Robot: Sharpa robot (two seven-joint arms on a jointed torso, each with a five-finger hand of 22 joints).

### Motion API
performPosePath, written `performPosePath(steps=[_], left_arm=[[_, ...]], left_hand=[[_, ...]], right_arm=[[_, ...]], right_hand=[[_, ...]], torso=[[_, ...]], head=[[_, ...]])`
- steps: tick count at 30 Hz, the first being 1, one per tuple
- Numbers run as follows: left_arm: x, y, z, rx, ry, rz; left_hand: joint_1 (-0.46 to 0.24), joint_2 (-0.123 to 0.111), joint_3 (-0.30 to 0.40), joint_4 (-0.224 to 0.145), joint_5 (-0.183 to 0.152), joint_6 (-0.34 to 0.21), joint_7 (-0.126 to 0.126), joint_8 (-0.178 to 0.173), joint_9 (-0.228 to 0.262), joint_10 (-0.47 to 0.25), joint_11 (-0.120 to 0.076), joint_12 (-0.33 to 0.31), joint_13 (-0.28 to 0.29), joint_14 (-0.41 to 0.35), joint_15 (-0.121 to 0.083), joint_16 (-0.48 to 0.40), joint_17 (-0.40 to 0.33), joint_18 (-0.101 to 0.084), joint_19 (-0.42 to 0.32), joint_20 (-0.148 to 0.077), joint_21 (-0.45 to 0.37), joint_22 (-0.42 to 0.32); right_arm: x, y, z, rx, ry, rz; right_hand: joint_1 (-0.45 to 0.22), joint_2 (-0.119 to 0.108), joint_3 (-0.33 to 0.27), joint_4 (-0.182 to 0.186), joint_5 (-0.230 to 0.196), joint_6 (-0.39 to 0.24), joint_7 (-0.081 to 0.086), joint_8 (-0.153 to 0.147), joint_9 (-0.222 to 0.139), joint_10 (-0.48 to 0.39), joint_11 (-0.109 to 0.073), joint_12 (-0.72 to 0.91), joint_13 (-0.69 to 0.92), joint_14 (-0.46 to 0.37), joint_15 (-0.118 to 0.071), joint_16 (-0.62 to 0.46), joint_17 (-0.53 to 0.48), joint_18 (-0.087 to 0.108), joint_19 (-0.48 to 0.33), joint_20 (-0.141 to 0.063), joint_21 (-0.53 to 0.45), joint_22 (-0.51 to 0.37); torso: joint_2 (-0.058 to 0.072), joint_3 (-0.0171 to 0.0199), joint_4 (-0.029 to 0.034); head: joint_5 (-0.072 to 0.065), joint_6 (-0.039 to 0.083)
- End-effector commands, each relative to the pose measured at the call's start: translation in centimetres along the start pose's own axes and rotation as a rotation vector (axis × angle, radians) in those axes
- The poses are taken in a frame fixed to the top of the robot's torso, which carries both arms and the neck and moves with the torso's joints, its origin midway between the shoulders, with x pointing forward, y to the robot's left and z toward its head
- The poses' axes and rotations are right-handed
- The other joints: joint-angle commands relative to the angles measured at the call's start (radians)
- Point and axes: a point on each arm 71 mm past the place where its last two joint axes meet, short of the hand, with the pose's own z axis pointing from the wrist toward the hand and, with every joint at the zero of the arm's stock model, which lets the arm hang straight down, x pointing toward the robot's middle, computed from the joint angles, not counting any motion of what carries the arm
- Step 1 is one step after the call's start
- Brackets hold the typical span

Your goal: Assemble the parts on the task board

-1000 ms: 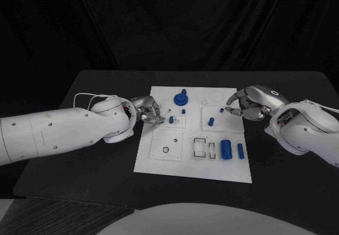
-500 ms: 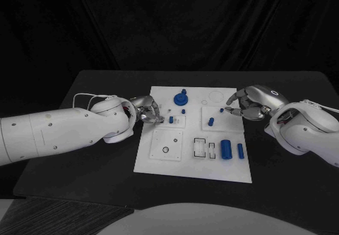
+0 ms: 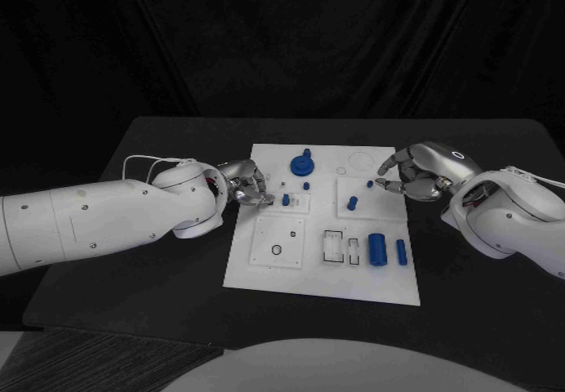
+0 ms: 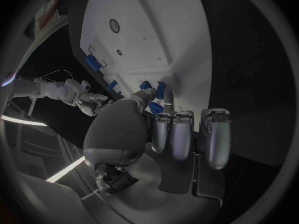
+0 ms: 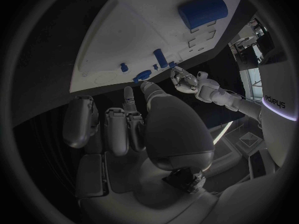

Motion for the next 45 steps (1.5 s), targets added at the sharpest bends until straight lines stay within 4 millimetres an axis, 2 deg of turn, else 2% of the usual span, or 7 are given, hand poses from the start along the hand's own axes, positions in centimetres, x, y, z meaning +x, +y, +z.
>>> performPosePath(steps=[1,6,9,14,28,45], left_arm=[[0.34,-0.09,0.02,0.003,0.033,0.015],[0.38,-0.18,0.06,0.009,0.037,0.017],[0.38,-0.26,0.09,0.013,0.035,0.016],[0.33,-0.33,0.14,0.021,0.028,0.013],[0.14,-0.3,0.21,0.029,0.008,0.005],[0.15,-0.32,0.24,0.038,0.011,0.007]], left_hand=[[-0.01,0.02,0.041,0.032,-0.034,0.163,-0.062,0.137,0.169,0.113,-0.014,0.007,0.266,0.111,-0.021,0.014,0.267,-0.031,0.08,-0.005,0.0,0.26],[-0.021,0.019,0.027,0.046,-0.068,0.156,-0.062,0.112,0.158,0.113,-0.014,0.007,0.266,0.111,-0.021,0.014,0.267,-0.031,0.08,-0.005,-0.002,0.26],[-0.042,0.02,0.005,0.071,-0.114,0.156,-0.062,0.095,0.151,0.113,-0.013,0.007,0.266,0.111,-0.02,0.014,0.267,-0.031,0.079,-0.004,-0.003,0.26],[-0.06,0.023,-0.021,0.1,-0.133,0.158,-0.06,0.081,0.148,0.113,-0.012,0.007,0.266,0.111,-0.019,0.014,0.267,-0.03,0.078,-0.003,-0.005,0.259],[-0.067,0.029,-0.035,0.119,-0.136,0.157,-0.058,0.071,0.145,0.113,-0.01,0.007,0.266,0.111,-0.018,0.014,0.267,-0.03,0.077,-0.003,-0.007,0.259],[-0.061,0.026,-0.04,0.118,-0.13,0.156,-0.059,0.068,0.145,0.113,-0.01,0.007,0.266,0.111,-0.018,0.014,0.267,-0.029,0.076,-0.002,-0.01,0.257]], right_arm=[[-0.02,-0.1,-0.01,0.014,-0.006,0.0],[-0.01,-0.09,0.01,0.014,-0.006,0.0],[-0.01,-0.08,0.01,0.013,-0.007,0.0],[-0.02,-0.1,0.0,0.014,-0.007,0.0],[-0.05,-0.16,-0.04,0.015,-0.008,0.0],[-0.03,-0.18,0.0,0.015,-0.008,-0.001]], right_hand=[[0.028,0.002,0.038,-0.003,0.02,0.003,0.004,0.01,-0.009,0.111,0.004,0.02,0.267,0.07,0.005,-0.019,0.08,0.04,0.005,0.002,-0.009,0.183],[0.028,0.002,0.038,-0.003,0.02,0.003,0.004,0.01,-0.009,0.111,0.004,0.02,0.267,0.07,0.005,-0.019,0.08,0.04,0.005,0.002,-0.009,0.183],[0.028,0.002,0.038,-0.003,0.02,0.003,0.004,0.01,-0.009,0.111,0.004,0.02,0.267,0.07,0.005,-0.019,0.08,0.04,0.005,0.002,-0.009,0.183],[0.028,0.002,0.038,-0.003,0.02,0.003,0.004,0.01,-0.009,0.111,0.004,0.02,0.267,0.07,0.005,-0.019,0.08,0.04,0.005,0.002,-0.009,0.183],[0.028,0.002,0.038,-0.003,0.02,0.003,0.004,0.01,-0.009,0.111,0.004,0.02,0.267,0.07,0.005,-0.019,0.08,0.04,0.005,0.002,-0.009,0.183],[0.028,0.002,0.038,-0.003,0.02,0.003,0.004,0.01,-0.009,0.111,0.004,0.02,0.267,0.07,0.005,-0.019,0.08,0.04,0.005,0.002,-0.009,0.183]], torso=[[0.0,0.0,-0.0001],[0.0,0.0004,0.0],[-0.001,0.0008,0.0003],[0.0,0.0007,-0.0002],[0.0,0.0004,-0.0004],[0.0,0.0003,-0.0002]], head=[[0.001,0.0],[0.001,0.0],[0.0,0.0],[0.0,0.0],[-0.001,0.0],[0.0,0.0]])
